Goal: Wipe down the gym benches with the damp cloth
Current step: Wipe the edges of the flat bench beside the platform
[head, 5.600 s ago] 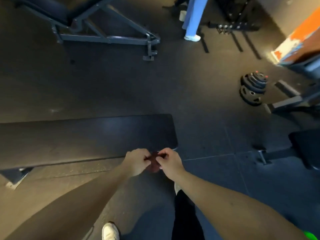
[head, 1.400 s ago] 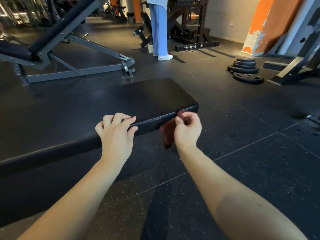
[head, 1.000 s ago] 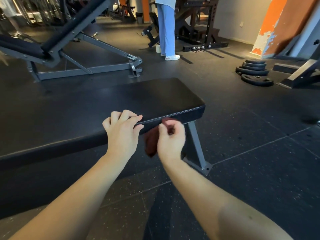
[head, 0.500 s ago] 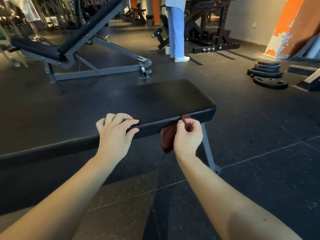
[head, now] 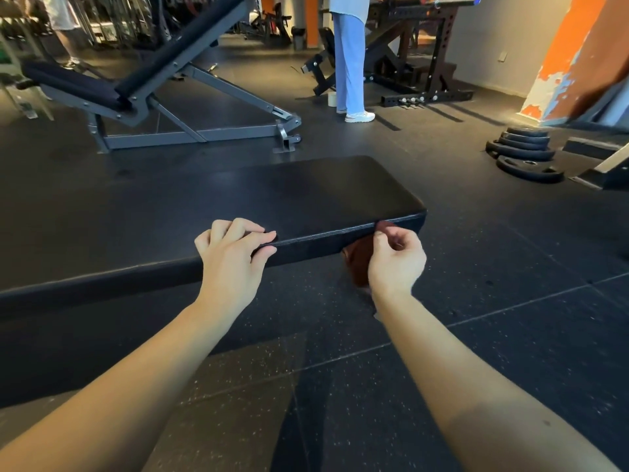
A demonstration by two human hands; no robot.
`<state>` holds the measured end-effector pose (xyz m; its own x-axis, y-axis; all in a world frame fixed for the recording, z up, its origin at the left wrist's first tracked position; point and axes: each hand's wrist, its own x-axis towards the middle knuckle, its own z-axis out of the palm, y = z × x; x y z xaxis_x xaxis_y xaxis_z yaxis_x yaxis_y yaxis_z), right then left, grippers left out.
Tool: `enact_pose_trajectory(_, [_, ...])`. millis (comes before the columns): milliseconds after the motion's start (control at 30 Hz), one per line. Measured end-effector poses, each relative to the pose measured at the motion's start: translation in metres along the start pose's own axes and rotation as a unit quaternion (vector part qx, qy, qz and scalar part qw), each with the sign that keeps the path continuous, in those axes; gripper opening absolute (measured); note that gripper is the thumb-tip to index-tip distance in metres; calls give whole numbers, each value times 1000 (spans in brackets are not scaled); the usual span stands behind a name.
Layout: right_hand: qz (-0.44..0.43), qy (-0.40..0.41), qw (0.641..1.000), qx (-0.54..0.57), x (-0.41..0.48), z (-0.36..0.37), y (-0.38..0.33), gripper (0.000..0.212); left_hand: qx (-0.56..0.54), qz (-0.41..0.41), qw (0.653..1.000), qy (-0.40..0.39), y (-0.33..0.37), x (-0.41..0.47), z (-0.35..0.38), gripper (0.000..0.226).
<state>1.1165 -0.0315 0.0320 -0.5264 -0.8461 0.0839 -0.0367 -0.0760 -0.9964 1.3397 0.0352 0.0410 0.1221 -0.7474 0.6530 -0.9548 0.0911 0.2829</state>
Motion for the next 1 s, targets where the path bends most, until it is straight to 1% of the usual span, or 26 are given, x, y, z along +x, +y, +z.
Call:
enact_pose_trajectory(67, [-3,-8,1000,-1,-9,5,0,3,-7,-1,1000,-2,0,-1,1,19])
enact_pose_trajectory(133, [-3,-37,999,16,-30,15,1,4,-8,3,1000,1,-1,-1,2,18])
enact_pose_trajectory(200, [-30,-78,996,15,-51,26,4,7,-6,9,1000,5,-3,-1,1,18])
enact_pose_trajectory(300, [-54,-166,985,6,-77,33,4,8,0,13,1000,7,-3,-2,2,19])
enact_pose_trajectory(367, [-61,-186,981,-1,-79,34,1,10,4,13,1000,8,-3,-2,2,19])
enact_pose_trajectory(467, [-58,-140,989,-4,-51,23,1,16,-7,7,1000,10,-2,-2,2,19])
enact_pose_trajectory(600, [-32,-19,999,-16,0,-2,-1,8,-9,-3,1000,2,0,-2,2,19])
enact_pose_trajectory(733, [-19,36,999,-2,19,-12,-4,4,-14,-5,1000,1,0,-1,1,18])
enact_pose_trajectory(833, [-21,28,999,0,10,-4,-1,2,-11,5,1000,5,-2,-1,3,18])
enact_pose_trajectory(1000, [-15,-22,999,24,-25,15,6,5,-8,7,1000,-2,-3,0,1,18])
